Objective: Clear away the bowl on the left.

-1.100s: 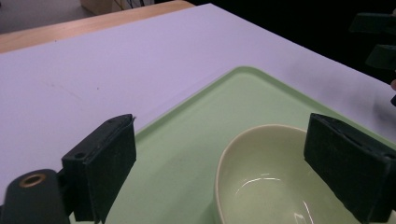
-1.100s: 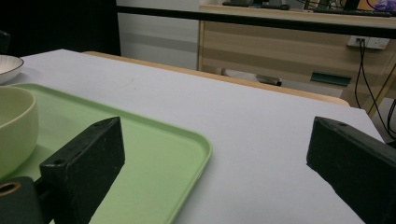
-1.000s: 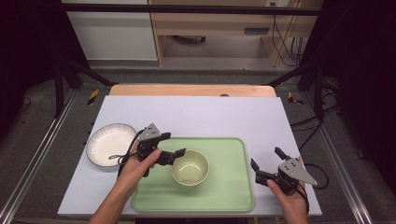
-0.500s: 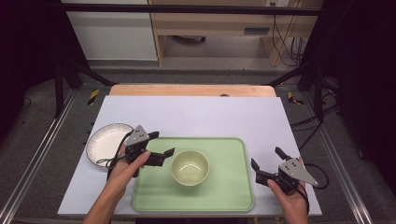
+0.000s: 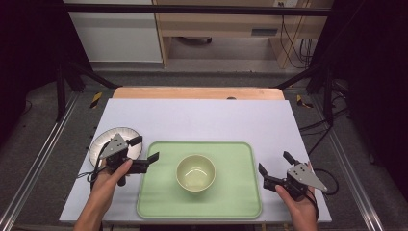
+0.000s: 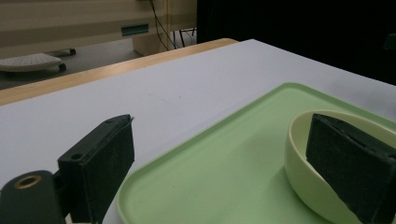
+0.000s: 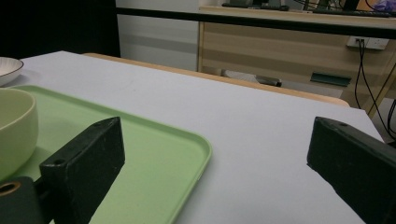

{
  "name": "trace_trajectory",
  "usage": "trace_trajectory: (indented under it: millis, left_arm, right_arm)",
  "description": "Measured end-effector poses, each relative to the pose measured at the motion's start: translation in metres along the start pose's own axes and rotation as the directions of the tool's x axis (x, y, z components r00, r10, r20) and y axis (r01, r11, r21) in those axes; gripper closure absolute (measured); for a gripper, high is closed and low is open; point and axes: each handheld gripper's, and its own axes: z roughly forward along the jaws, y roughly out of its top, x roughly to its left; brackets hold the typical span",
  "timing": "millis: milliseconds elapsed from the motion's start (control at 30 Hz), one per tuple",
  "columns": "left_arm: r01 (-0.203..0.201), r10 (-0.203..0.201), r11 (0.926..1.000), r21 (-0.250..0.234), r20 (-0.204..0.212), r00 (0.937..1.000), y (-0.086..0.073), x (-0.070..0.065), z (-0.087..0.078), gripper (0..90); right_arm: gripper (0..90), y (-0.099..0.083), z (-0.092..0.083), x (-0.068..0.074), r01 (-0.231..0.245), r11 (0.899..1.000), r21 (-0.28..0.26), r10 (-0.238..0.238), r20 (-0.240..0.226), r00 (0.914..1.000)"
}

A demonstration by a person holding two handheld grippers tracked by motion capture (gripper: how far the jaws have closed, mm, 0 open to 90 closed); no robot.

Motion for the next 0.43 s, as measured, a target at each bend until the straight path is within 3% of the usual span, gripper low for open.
trace_trajectory:
  millis: [300,433]
  left_arm:
    - [0.029,-0.034,0.9979,-0.059,-0.083,0.9959,-0.030,0.016,-0.041,7.2]
    - [0.036,-0.044,0.9965,-0.075,-0.100,0.9941,-0.032,0.021,-0.045,7.1]
  right_arm:
    - [4.4,0.000,-0.001,-0.002,0.000,1.000,-0.007,0.000,0.008,1.0000]
    - [4.3,0.000,0.000,-0.001,-0.002,1.000,-0.010,0.002,0.007,1.0000]
